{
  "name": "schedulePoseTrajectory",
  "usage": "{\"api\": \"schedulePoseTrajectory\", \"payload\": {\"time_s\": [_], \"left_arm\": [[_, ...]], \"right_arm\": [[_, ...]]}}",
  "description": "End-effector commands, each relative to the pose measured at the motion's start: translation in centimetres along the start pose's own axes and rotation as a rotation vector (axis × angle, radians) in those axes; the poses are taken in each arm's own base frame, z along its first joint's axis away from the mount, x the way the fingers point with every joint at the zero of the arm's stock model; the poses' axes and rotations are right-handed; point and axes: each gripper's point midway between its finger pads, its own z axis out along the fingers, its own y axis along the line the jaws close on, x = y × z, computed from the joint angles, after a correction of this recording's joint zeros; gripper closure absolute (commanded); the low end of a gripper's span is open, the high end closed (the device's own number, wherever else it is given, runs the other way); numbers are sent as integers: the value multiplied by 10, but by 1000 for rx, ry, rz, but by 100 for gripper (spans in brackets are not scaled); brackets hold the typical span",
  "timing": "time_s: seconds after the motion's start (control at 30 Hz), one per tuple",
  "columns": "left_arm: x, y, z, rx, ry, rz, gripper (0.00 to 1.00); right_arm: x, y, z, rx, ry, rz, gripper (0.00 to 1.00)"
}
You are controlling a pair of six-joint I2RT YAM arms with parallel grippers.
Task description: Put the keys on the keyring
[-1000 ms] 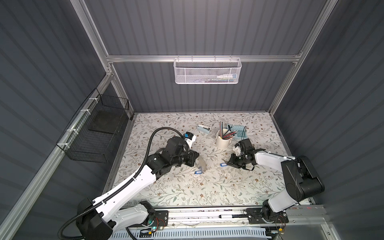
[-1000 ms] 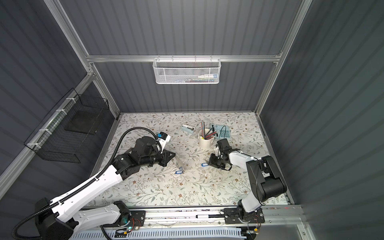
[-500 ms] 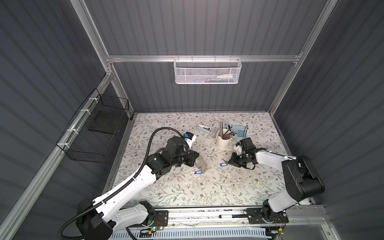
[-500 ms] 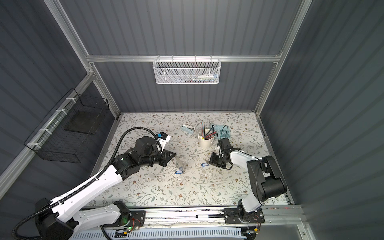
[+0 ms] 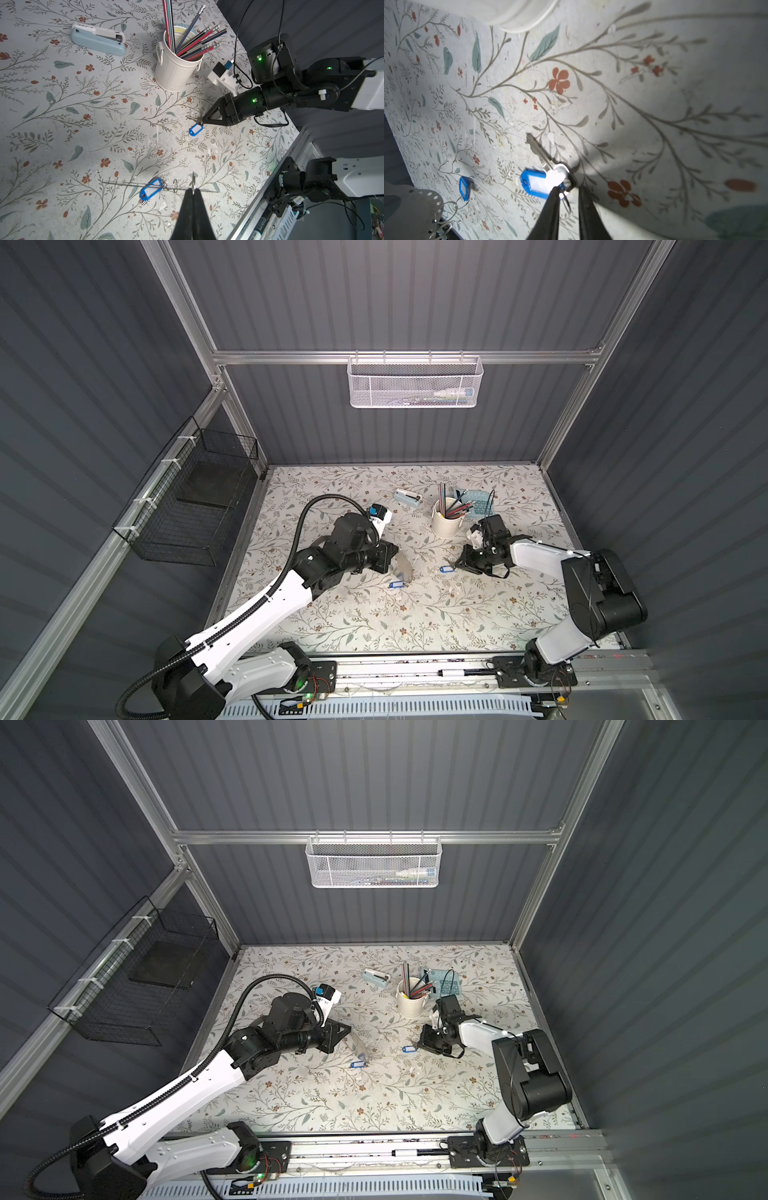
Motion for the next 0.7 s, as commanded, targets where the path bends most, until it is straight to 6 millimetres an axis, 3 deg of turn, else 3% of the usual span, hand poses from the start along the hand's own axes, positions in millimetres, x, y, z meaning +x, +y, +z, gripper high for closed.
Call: {"api": "schedulePoseTrajectory", "payload": {"time_s": [0.0, 0.47, 0.67], "left_arm": [[-15, -7, -7, 23, -49, 23, 100], [-14, -7, -6, 25, -48, 22, 100], [-15, -7, -6, 25, -49, 23, 100]], "right_arm": [[-1, -4, -1, 19, -2, -16, 77], [3, 4, 4, -39, 17, -12, 84], [6, 0, 7, -25, 27, -9, 82]]}}
